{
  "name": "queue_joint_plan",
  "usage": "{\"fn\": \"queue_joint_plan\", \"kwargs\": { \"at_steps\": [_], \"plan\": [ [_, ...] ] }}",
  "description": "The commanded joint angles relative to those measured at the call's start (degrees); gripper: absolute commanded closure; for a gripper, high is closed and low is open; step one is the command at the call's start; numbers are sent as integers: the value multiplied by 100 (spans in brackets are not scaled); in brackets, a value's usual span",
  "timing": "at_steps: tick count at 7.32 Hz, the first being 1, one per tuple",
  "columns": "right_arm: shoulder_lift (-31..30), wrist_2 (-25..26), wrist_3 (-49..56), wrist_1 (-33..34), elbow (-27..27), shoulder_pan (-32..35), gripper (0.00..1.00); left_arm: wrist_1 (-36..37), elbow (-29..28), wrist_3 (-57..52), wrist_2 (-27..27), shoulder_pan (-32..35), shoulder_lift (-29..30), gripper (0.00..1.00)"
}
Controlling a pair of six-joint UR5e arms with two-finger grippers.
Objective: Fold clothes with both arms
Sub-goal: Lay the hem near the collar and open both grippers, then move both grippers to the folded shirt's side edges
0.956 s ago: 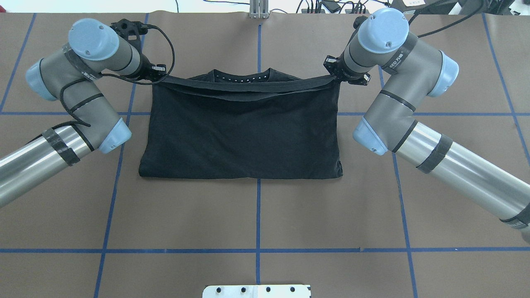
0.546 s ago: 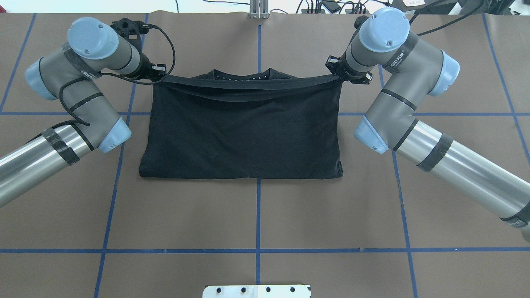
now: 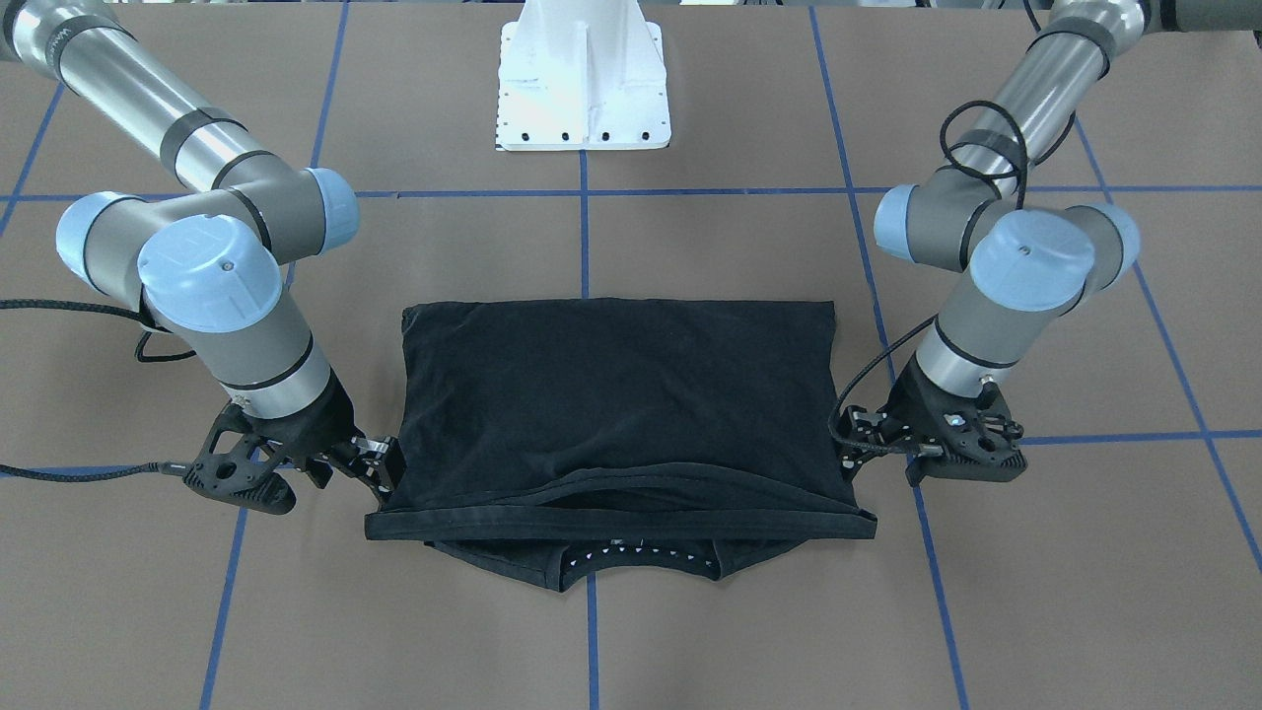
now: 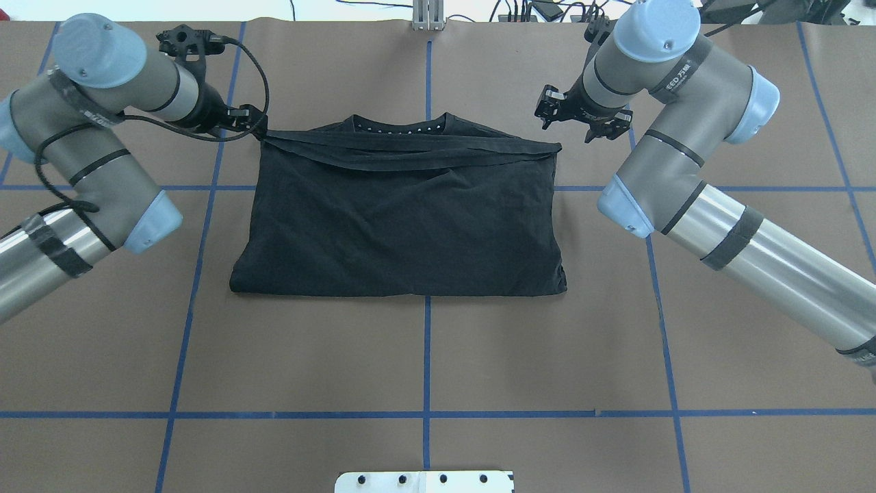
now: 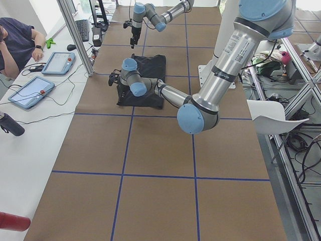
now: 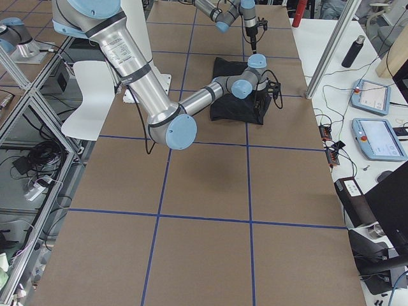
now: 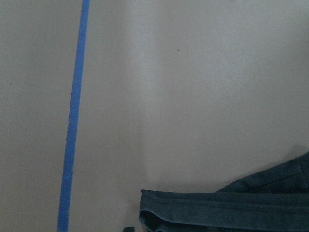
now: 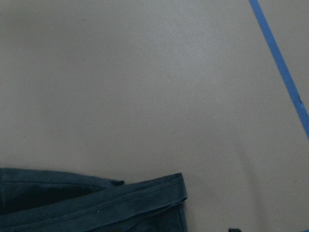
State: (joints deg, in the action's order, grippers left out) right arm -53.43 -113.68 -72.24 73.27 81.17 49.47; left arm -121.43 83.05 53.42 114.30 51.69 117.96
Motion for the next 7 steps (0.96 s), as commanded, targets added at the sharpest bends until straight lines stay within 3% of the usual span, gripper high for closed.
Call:
{"fn": "queue_joint_plan", "kwargs": {
  "at_steps": [1, 3, 4, 7],
  "plan": [
    [-410, -111, 427, -23, 405, 1, 0, -12, 1026, -60, 232, -36, -867, 0],
    [-948, -119, 659, -15, 1117, -165, 0, -771, 1196, 1, 400, -306, -1413, 0],
    [-985, -110, 589, -15, 1242, -245, 0, -1290, 1196, 62, 400, -526, -1712, 0],
    [-994, -66, 571, -15, 1260, -289, 0, -1717, 1188, 1073, 321, -1248, -1776, 0]
  ]
}}
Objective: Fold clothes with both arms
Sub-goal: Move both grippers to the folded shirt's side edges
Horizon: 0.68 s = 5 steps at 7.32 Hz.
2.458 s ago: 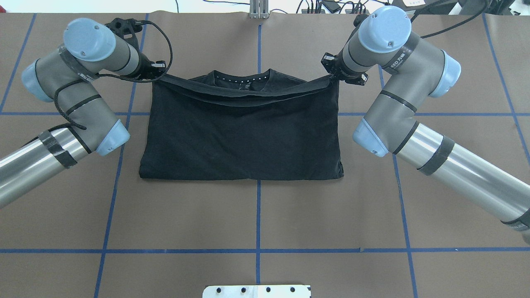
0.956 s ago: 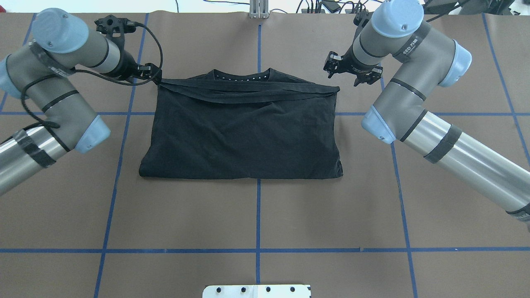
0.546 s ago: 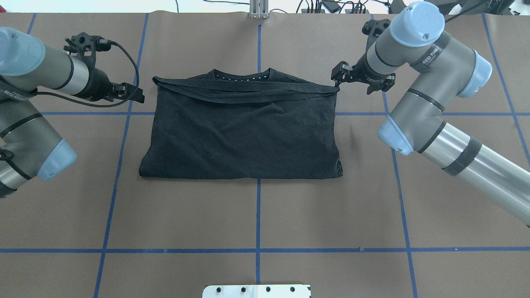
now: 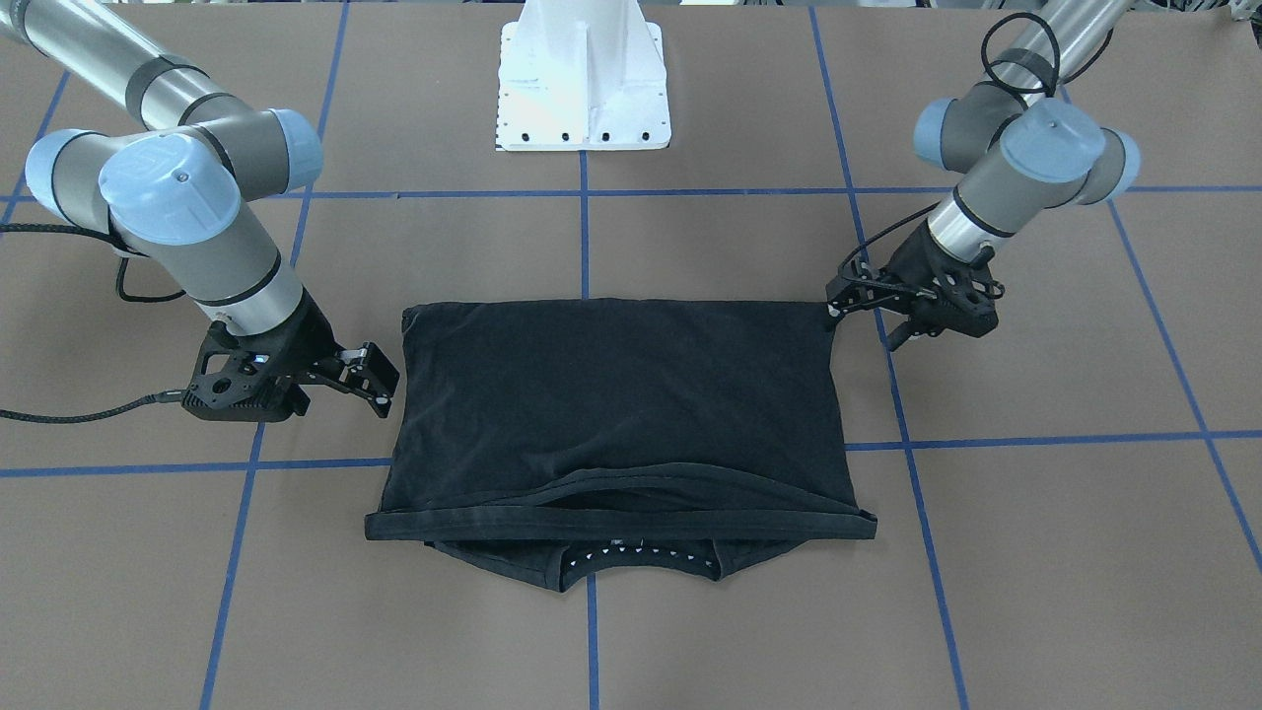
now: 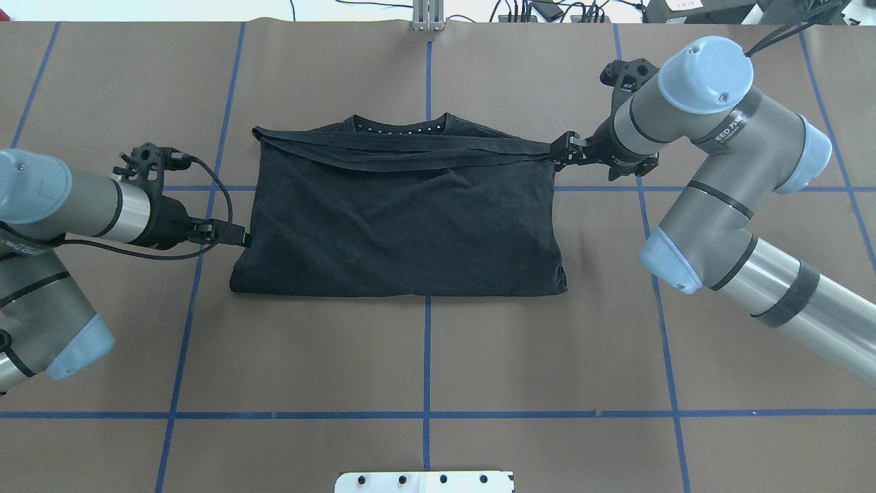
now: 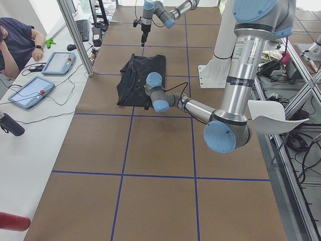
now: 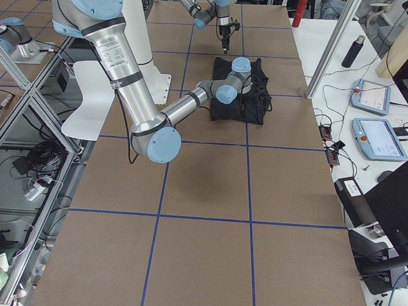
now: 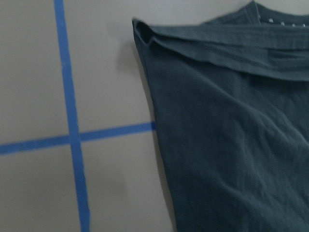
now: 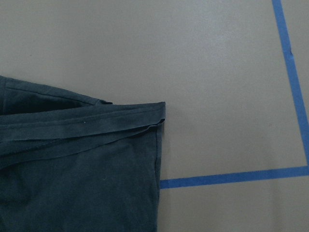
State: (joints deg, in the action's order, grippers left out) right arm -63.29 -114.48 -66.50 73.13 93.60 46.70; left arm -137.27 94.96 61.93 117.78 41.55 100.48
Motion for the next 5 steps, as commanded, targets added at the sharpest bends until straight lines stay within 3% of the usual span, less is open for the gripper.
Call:
{"fn": "queue_joint_plan", "kwargs": {
  "at_steps": [1, 5],
  "plan": [
    [-8, 13, -12, 0, 18, -11, 0, -142, -39, 231, -27, -296, -29, 0],
    [1, 22, -12, 0, 27, -11, 0, -159, -110, 223, -27, -454, -29, 1]
  ]
}}
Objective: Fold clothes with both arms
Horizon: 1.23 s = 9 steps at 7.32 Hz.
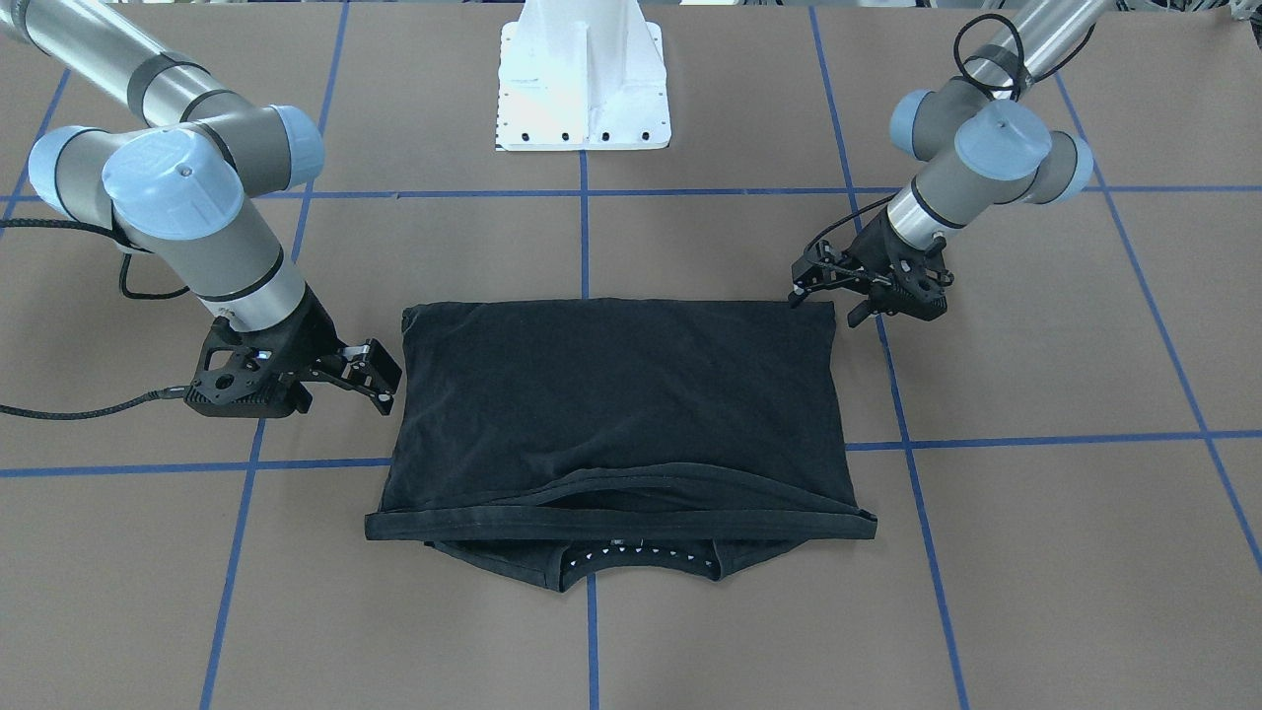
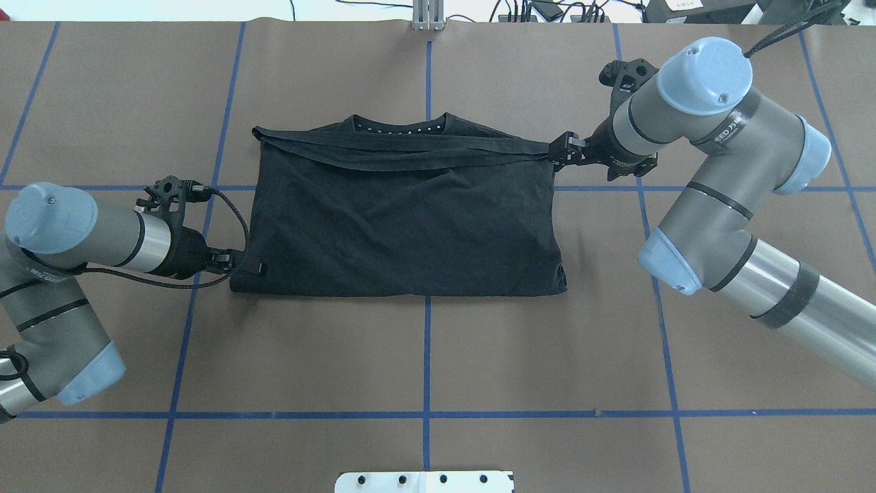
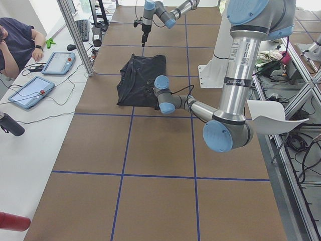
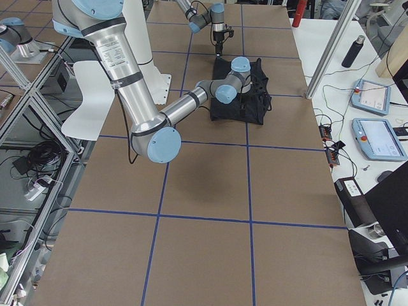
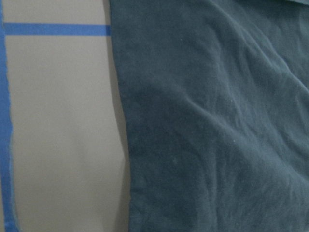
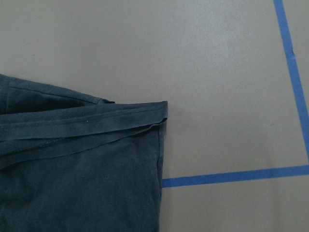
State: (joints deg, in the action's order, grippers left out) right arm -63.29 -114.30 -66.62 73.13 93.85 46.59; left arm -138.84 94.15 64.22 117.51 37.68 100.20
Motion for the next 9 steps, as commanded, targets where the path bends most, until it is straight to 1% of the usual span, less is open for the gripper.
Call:
{"fn": "queue_joint_plan", "kwargs": {
  "at_steps": [1, 2, 3, 5, 6, 7, 9],
  "plan": [
    [0, 4, 0, 0, 2, 8, 0, -11, -72, -6, 9, -103, 0, 1],
    [0, 4, 0, -9, 2, 0, 0, -11, -72, 3, 9, -112, 0, 7],
    [0, 4, 0, 0, 2, 0, 0, -3, -90, 12, 17, -120, 0, 21],
    [0, 13, 0, -9, 11, 8, 0, -11, -90, 90, 44, -129, 0, 63],
    [-8, 22, 0, -9, 11, 8, 0, -11, -81, 91, 61, -129, 0, 88],
    [0, 22, 0, 0, 2, 8, 0, -11, -55, 91, 61, -129, 0, 100],
    [-26, 22, -9, 0, 80, 0, 0, -2, -2, 91, 61, -112, -87, 100]
  ]
}}
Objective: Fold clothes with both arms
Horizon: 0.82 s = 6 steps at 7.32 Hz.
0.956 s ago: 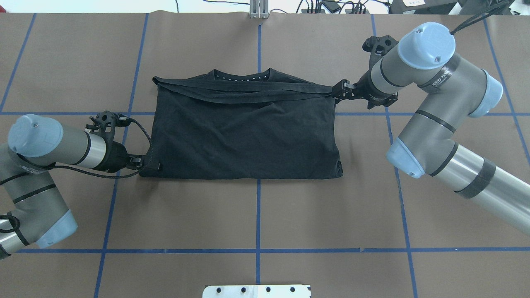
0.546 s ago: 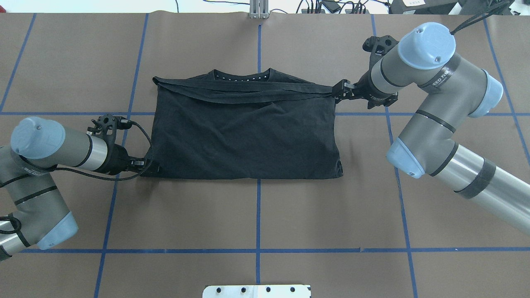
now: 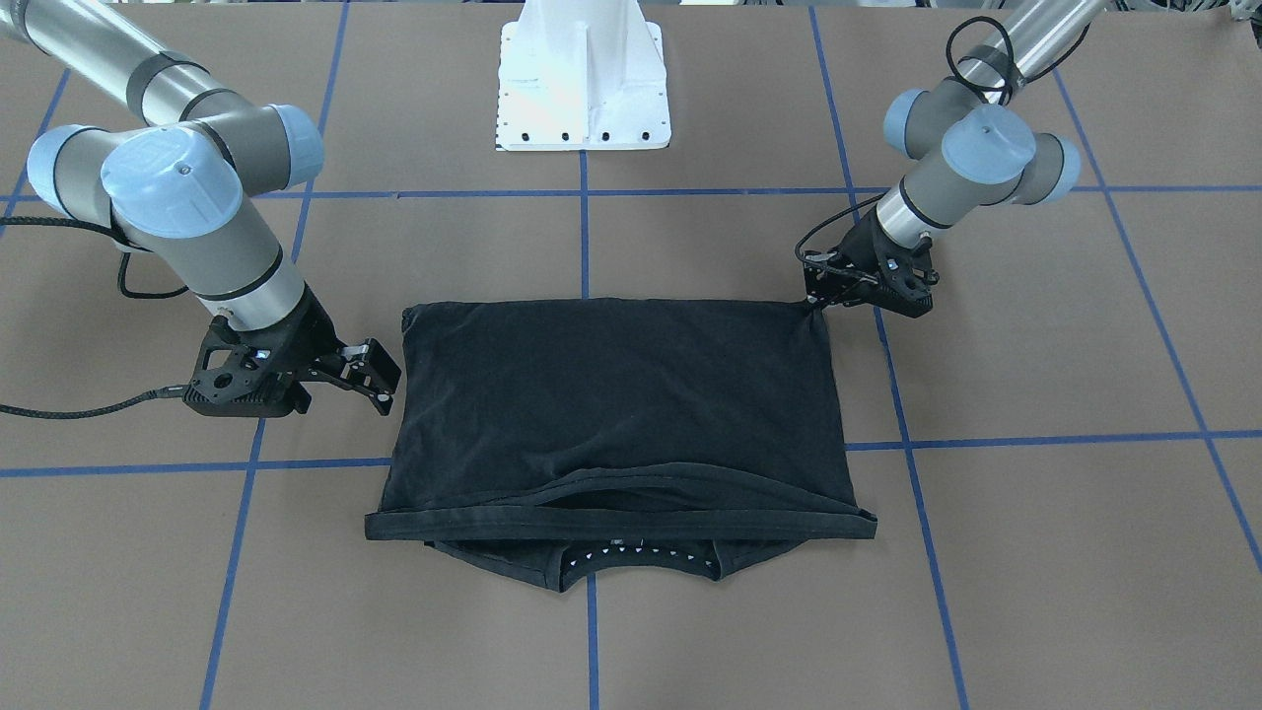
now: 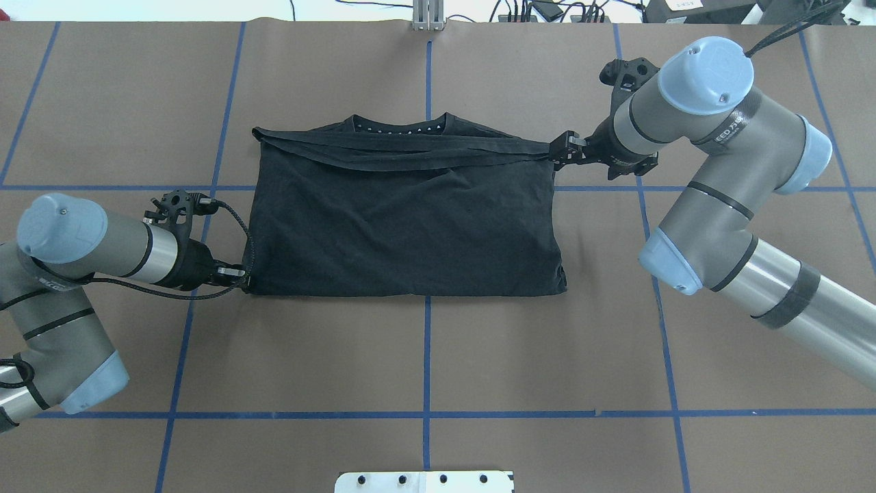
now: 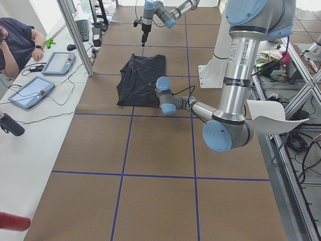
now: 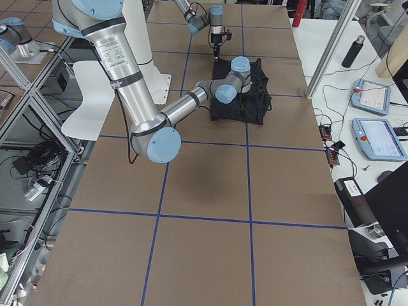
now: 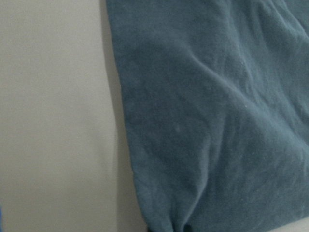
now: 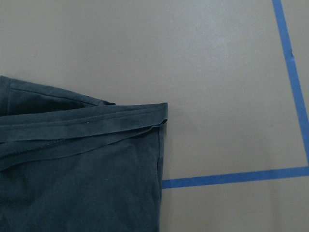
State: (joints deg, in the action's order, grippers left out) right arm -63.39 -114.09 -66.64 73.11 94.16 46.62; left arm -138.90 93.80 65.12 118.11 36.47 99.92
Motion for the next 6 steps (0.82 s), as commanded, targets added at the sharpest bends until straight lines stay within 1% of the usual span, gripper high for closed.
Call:
{"fn": "queue_joint_plan", "kwargs": {
  "at_steps": [1, 2, 3, 4, 5, 6],
  "plan": [
    [-15, 1, -7, 1, 58, -13, 0, 47, 111, -25, 10, 18, -113, 100],
    [-15, -8, 2, 1, 58, -30, 0, 73, 103, -95, 10, 88, -148, 100],
    [-15, -8, 2, 1, 58, -39, 0, 117, 34, -470, 1, 289, -140, 100],
    [-15, 0, 2, 1, 49, -74, 0, 161, -193, -926, -7, 613, -122, 100],
    [-15, 1, 2, 1, 49, -74, 0, 170, -570, -1313, -8, 964, -26, 100],
    [-7, 1, 2, 1, 49, -83, 0, 179, -1078, -1735, -8, 1402, 323, 100]
  ]
}}
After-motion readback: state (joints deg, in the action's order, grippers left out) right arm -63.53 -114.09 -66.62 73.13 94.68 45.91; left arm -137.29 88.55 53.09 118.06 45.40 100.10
